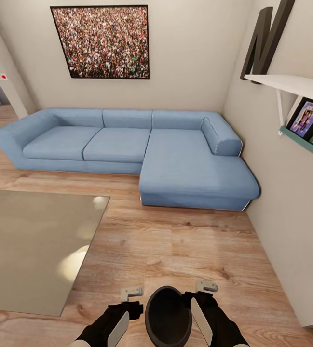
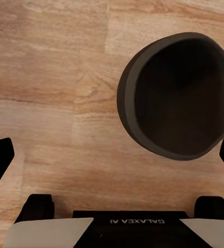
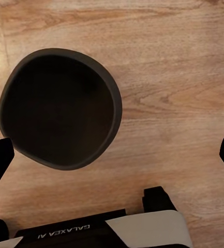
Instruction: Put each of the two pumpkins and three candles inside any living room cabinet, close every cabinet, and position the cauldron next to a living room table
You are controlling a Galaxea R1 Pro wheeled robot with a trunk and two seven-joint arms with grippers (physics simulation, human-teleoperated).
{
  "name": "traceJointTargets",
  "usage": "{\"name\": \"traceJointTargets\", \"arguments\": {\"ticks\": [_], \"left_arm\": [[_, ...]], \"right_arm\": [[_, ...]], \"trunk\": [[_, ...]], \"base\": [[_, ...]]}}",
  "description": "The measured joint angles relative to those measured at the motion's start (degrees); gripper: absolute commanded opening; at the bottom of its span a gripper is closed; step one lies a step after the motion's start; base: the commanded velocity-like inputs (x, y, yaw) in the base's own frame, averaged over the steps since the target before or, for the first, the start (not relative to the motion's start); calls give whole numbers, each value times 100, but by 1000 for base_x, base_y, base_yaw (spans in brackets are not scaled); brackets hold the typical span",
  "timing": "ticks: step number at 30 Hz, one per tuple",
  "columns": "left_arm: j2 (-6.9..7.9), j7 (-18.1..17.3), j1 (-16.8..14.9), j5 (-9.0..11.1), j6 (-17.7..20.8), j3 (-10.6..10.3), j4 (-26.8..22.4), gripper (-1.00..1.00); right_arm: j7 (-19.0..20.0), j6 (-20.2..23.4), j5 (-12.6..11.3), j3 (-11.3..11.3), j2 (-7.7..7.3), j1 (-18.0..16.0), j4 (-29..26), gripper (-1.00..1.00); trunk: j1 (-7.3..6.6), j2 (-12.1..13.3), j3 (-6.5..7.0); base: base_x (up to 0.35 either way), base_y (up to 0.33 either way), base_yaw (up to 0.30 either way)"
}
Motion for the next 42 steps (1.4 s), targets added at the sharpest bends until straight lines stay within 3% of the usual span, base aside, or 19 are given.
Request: {"name": "traceJointTargets", "arguments": {"ticks": [42], "left_arm": [[0,-1,0,3,-112,-9,17,100]], "right_arm": [[12,8,1,9,0,0,10,100]], "trunk": [[923,-1685,-755]], "base": [[0,0,0]]}}
